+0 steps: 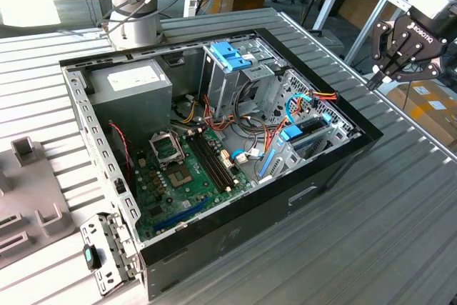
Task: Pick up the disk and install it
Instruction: 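Insert the first disk wire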
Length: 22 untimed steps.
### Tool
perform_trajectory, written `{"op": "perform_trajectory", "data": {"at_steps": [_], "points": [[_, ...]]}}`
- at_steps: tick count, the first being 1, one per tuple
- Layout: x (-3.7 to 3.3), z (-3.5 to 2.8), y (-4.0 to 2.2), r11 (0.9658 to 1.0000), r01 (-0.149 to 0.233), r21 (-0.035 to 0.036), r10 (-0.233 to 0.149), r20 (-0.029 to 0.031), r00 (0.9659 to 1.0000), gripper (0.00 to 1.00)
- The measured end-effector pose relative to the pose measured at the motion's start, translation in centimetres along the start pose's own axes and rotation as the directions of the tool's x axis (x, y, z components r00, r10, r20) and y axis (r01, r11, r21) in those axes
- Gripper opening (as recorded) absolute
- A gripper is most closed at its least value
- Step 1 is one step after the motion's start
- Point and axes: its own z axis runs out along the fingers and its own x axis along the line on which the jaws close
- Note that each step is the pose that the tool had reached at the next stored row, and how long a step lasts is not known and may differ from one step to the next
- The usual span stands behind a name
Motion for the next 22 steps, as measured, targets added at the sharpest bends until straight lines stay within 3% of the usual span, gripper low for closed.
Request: {"op": "perform_trajectory", "data": {"at_steps": [12, 14, 15, 19, 22], "points": [[0.05, -0.01, 0.0, 1.0, 0.0, 0.0, 0.0, 0.0, 1.0, 0.11], [0.06, -0.01, 0.0, 1.0, 0.0, 0.0, 0.0, 0.0, 1.0, 0.24], [0.07, -0.01, 0.0, 1.0, 0.0, 0.0, 0.0, 0.0, 1.0, 0.24], [0.08, -0.01, 0.0, 1.0, 0.0, 0.0, 0.0, 0.0, 1.0, 0.42], [0.09, -0.01, 0.0, 1.0, 0.0, 0.0, 0.0, 0.0, 1.0, 0.42]]}}
